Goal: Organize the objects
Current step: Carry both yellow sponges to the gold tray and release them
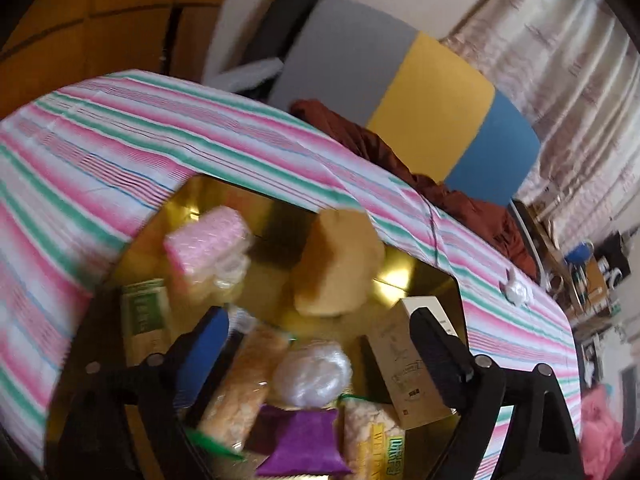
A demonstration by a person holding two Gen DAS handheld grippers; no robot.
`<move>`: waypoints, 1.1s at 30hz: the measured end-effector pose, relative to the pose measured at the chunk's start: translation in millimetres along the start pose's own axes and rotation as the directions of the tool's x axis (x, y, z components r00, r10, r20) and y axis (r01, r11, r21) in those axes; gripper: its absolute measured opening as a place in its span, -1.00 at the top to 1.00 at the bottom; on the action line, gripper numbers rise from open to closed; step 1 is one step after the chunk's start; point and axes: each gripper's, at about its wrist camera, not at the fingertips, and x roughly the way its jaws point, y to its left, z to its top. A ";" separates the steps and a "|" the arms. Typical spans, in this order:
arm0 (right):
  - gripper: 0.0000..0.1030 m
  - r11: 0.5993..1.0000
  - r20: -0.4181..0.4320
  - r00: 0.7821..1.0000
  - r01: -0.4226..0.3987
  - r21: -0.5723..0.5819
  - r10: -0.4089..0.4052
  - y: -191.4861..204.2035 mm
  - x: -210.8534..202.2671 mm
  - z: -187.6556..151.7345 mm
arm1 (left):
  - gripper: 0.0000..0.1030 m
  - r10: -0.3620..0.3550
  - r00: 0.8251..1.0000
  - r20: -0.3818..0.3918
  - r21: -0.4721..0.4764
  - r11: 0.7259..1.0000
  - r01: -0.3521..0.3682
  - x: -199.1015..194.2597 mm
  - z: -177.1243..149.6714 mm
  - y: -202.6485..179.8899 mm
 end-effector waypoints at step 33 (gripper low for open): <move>-0.28 0.990 -0.196 0.970 -0.138 0.032 0.141 36.9 56.7 -1.7 | -1.00 0.221 0.954 0.204 -0.097 0.974 -0.205 -103.6 -66.6 49.2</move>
